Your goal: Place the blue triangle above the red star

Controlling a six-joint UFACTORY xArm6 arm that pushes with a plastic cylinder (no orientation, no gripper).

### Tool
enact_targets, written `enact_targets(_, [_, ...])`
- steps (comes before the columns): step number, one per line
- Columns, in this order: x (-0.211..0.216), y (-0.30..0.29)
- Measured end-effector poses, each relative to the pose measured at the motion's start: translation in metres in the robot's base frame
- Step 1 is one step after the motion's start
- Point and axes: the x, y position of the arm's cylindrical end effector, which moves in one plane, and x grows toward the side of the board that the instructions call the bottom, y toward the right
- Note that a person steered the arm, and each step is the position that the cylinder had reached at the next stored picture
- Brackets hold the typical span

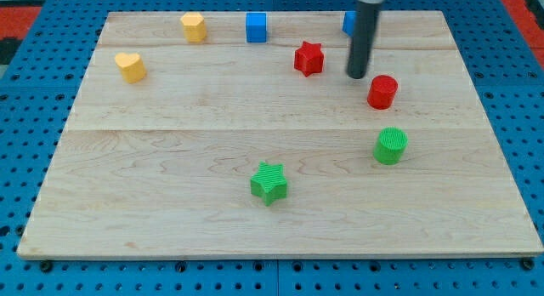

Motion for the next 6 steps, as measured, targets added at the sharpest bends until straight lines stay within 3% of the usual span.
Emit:
enact_targets(2, [0.045, -0.044])
enact_targets(3, [0.013, -0.009])
enact_targets(4, [-0.045, 0.016])
enact_targets(6, [-0.134, -0.040])
